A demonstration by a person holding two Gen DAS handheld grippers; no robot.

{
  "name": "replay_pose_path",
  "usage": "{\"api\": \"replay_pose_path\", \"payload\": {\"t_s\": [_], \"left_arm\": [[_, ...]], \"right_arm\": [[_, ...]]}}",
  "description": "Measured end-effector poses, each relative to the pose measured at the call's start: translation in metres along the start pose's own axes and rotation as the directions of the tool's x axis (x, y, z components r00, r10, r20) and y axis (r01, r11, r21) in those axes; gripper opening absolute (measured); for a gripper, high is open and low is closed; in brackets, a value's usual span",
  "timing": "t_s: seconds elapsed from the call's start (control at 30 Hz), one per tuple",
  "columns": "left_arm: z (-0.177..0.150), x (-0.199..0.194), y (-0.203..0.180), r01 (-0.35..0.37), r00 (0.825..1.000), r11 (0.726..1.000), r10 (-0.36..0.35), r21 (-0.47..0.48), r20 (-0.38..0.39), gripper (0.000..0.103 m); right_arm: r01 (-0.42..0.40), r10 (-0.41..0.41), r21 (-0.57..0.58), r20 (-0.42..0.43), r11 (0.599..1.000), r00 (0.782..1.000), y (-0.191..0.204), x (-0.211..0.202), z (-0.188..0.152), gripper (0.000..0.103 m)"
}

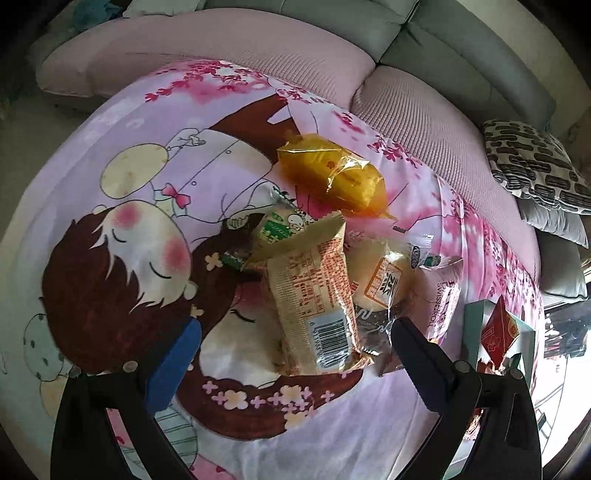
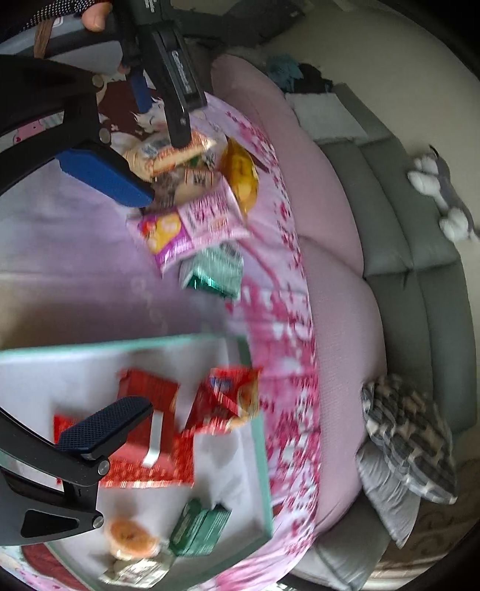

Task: Organize snacks
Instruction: 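Grasp the tan bread pack with the left tool while the right tool grasps the pink Dalian roll pack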

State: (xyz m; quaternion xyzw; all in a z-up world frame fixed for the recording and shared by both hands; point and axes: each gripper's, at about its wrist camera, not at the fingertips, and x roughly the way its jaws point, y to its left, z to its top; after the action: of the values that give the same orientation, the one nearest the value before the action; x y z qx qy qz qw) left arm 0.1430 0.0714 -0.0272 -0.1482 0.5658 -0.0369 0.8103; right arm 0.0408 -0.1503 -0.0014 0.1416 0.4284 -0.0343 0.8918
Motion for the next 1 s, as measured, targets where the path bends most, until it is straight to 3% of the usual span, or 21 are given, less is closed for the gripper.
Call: {"api": "replay_pose_path", "payload": {"t_s": [0.2, 0.3, 0.4, 0.47, 0.6, 0.67, 1.0], "left_arm": [[0.001, 0.013, 0.000, 0.026, 0.998, 1.000, -0.026, -0.004, -0.050, 0.102], [0.003, 0.014, -0.003, -0.001, 0.999, 1.000, 0.002, 0.013, -0.036, 0.101], [0.005, 0.015, -0.003, 0.008, 0.999, 1.000, -0.007, 0.008, -0.041, 0.093], [0.006, 0.017, -0.002, 0.017, 0.999, 1.000, -0.017, 0.001, -0.048, 0.079], [0.005, 0.022, -0.004, 0.036, 0.997, 0.999, -0.037, -0.005, -0.067, 0.071], [0.005, 0.025, -0.004, 0.052, 0.995, 0.999, -0.053, -0.014, -0.079, 0.061], [0.007, 0.033, -0.003, 0.083, 0.989, 0.995, -0.090, -0.061, -0.119, 0.042]], "right_arm": [[-0.023, 0.022, -0.092, -0.016, 0.995, 1.000, 0.030, 0.021, 0.001, 0.091], [-0.043, 0.038, -0.122, -0.042, 0.992, 0.998, 0.040, 0.039, 0.004, 0.082], [-0.047, 0.038, -0.137, -0.067, 0.989, 0.997, 0.045, 0.055, 0.006, 0.079], [-0.051, 0.041, -0.138, -0.076, 0.989, 0.996, 0.046, 0.063, 0.007, 0.075], [-0.046, 0.032, -0.140, -0.098, 0.989, 0.995, 0.048, 0.078, 0.010, 0.073], [-0.044, 0.030, -0.135, -0.107, 0.990, 0.994, 0.047, 0.084, 0.011, 0.064], [-0.068, 0.057, -0.097, -0.118, 0.993, 0.991, 0.042, 0.087, 0.010, 0.045]]}}
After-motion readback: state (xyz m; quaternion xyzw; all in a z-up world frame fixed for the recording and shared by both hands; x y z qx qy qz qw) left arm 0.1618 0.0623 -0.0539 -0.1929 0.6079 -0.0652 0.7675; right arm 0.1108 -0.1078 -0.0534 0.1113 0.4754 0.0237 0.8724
